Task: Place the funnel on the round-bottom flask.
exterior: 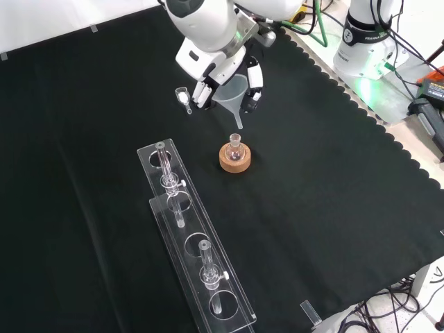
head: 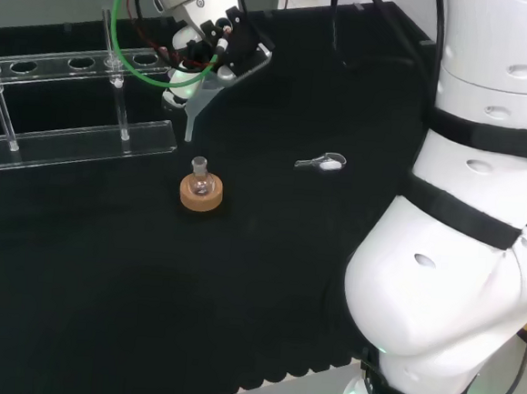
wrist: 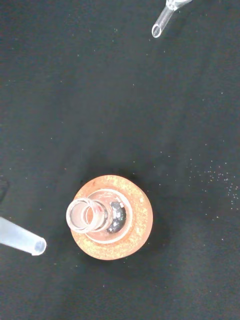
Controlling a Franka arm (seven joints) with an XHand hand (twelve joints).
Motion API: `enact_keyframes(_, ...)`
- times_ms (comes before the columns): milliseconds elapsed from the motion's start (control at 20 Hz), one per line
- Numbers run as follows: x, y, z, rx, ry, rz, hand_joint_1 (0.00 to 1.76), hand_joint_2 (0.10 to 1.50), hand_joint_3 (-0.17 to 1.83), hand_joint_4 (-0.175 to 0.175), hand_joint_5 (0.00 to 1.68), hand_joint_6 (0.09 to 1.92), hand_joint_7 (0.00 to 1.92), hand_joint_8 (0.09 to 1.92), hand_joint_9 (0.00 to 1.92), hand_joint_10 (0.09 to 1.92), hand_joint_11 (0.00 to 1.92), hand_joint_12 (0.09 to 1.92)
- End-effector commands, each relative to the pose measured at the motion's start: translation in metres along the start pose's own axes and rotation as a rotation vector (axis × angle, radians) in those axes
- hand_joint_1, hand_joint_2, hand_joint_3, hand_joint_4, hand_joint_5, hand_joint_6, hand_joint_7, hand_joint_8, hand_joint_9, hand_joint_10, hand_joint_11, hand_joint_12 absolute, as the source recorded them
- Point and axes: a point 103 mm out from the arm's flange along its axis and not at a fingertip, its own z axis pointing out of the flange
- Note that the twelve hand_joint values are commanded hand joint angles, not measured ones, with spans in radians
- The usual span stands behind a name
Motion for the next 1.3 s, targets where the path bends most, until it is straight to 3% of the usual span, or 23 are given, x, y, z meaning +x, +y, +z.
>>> enact_keyframes(50, -0.001, 0.010, 0.006, 0.016, 0.010, -0.006, 0.75, 0.74, 0.77, -0.175, 0.64, 1.64, 1.04, 1.74, 1.45, 1.61, 1.66, 1.30)
enact_keyframes(250, -0.004, 0.015, 0.011, 0.019, 0.039, -0.020, 0.75, 0.74, 0.77, -0.175, 0.64, 1.65, 1.04, 1.74, 1.45, 1.62, 1.65, 1.30)
enact_keyframes(500, -0.019, 0.022, 0.022, 0.048, 0.095, 0.000, 0.75, 0.74, 0.77, -0.175, 0.64, 1.65, 1.04, 1.74, 1.44, 1.62, 1.65, 1.30)
enact_keyframes(900, -0.022, 0.028, 0.032, 0.050, 0.151, -0.001, 0.75, 0.74, 0.77, -0.175, 0.64, 1.65, 1.04, 1.74, 1.44, 1.62, 1.65, 1.30)
enact_keyframes(1100, -0.021, 0.031, 0.041, 0.060, 0.156, -0.014, 0.75, 0.74, 0.78, -0.175, 0.64, 1.65, 1.04, 1.74, 1.44, 1.62, 1.65, 1.30)
enact_keyframes(1300, -0.022, 0.030, 0.051, 0.077, 0.119, 0.007, 0.75, 0.74, 0.78, -0.175, 0.64, 1.65, 1.04, 1.74, 1.44, 1.62, 1.65, 1.30)
